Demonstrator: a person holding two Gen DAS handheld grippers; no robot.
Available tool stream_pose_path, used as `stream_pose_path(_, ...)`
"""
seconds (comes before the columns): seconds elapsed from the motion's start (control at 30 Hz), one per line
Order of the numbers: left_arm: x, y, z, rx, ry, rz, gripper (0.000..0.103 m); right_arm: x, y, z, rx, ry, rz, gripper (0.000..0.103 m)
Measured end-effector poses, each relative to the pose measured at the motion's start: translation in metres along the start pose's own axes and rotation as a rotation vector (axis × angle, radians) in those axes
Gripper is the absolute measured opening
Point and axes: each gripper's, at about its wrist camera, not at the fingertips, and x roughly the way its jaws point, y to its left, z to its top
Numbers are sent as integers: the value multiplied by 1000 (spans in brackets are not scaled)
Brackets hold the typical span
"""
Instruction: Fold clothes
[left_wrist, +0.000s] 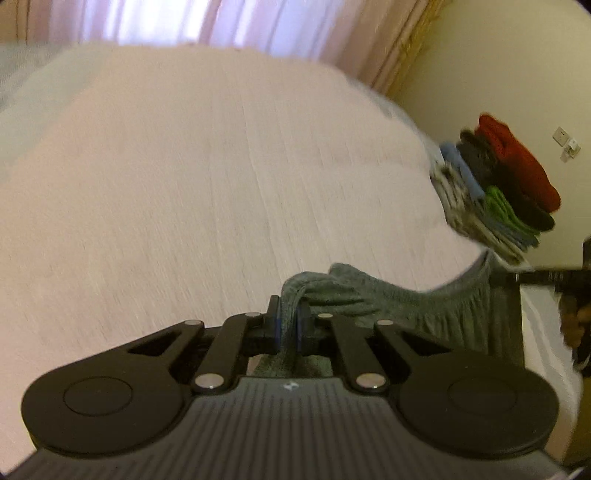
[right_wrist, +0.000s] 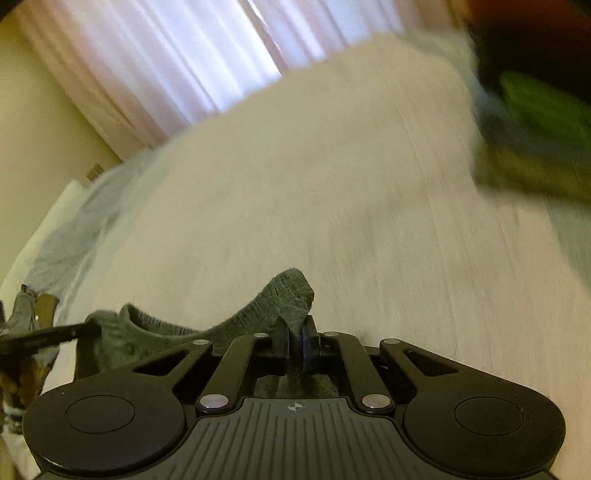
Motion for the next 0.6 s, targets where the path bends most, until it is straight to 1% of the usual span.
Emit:
stream_pose_path(0.1,21,8,20,26,-41,68,7,21,21,34,-73,-64,-40,5)
stream_pose_path(0.13,32,11,26,32,-52,103,11,28,28,45,-97,-86,-54,5)
stream_pose_path(0.17,43,14,32,26,-51,139,20,35,35,56,-121,-107,-67,8)
stream_pose_path(0.2,53,18,38,17,-48,179,22,44,40,64,-130,-108,-90,36)
stream_pose_path(0.23,61,22,41,9,-55,227,23,48,42,64,-122,-117,-124,56)
stream_pose_path(0.27,65,26,43,5,-66,281,30,47,43,62,-109,-146,-160,89)
stream_pose_path(0.3,64,31,41,-9,-64,322,35,46,44,59,-97,-174,-196,91)
stream_pose_path(0.33,61,36,37,-29,-54,352,39,43,44,54,-78,-183,-203,91)
stream_pose_path(0.37,58,42,33,-50,-44,382,39,36,38,45,-47,-166,-186,91)
stream_pose_path(0.43,40,53,16,-87,-10,388,39,16,23,21,26,-122,-155,91)
stream_pose_path(0.5,16,61,-10,-112,42,390,39,-12,3,-15,99,-81,-136,91)
stream_pose_path(0.53,0,67,-24,-129,66,391,39,-27,-7,-31,135,-64,-144,91)
stream_pose_path(0.6,-36,74,-56,-203,106,400,39,-63,-29,-74,241,-32,-171,90)
